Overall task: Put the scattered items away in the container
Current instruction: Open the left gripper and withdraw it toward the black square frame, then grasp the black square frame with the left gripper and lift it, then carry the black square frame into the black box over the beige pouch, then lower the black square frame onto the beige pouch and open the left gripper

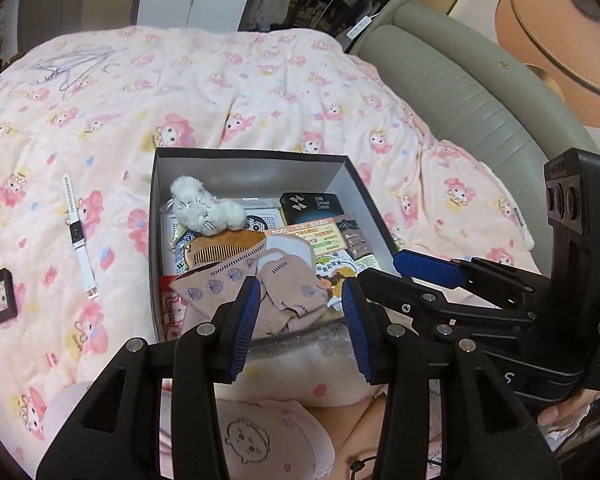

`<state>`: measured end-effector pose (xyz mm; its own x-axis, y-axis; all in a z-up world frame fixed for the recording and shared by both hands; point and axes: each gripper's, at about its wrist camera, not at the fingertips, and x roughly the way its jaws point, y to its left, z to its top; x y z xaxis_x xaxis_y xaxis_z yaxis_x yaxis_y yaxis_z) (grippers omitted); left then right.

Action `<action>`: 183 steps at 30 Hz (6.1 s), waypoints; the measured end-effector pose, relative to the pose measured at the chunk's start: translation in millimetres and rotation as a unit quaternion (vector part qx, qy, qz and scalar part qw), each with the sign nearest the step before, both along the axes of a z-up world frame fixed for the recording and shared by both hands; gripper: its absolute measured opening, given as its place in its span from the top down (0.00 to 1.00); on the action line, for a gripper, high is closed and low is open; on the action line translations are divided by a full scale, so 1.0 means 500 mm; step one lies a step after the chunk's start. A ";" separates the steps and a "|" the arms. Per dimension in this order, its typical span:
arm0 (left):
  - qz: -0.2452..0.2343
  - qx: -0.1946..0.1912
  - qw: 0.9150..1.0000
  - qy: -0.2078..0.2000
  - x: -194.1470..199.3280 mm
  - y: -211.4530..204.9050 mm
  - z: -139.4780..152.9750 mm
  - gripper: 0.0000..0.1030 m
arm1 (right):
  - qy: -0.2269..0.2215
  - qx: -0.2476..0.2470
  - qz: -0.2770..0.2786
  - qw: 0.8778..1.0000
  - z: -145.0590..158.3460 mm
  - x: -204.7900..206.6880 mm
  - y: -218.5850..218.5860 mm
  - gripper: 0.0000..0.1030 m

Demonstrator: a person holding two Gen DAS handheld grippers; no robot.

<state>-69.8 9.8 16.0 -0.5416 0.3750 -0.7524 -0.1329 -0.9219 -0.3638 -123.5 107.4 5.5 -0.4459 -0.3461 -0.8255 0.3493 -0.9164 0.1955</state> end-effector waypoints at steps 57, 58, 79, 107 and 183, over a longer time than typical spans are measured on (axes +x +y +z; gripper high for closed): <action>0.347 0.139 0.918 -0.134 0.095 -0.690 -0.381 0.84 | -0.245 0.012 0.313 0.918 -0.370 -0.156 -0.788 0.71; 0.346 0.147 0.917 -0.132 0.099 -0.685 -0.379 0.84 | -0.240 0.010 0.309 0.920 -0.365 -0.159 -0.779 0.71; 0.257 0.116 0.958 -0.058 0.071 -0.540 -0.180 0.81 | -0.186 -0.112 0.270 0.938 -0.162 -0.127 -0.564 0.77; 0.050 0.011 0.982 -0.182 -0.123 -0.009 -0.247 0.77 | -0.196 -0.050 0.060 0.978 -0.258 -0.147 -0.010 0.76; 0.037 0.019 0.992 -0.123 -0.139 -0.076 -0.197 0.73 | -0.139 0.000 0.023 0.990 -0.227 -0.119 -0.059 0.75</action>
<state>-139.2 -28.4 -82.6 -0.3704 0.3712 -0.8515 0.0311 -0.9112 -0.4108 -182.8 78.0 -108.2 -0.1858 -0.3604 -0.9141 0.3243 -0.9007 0.2892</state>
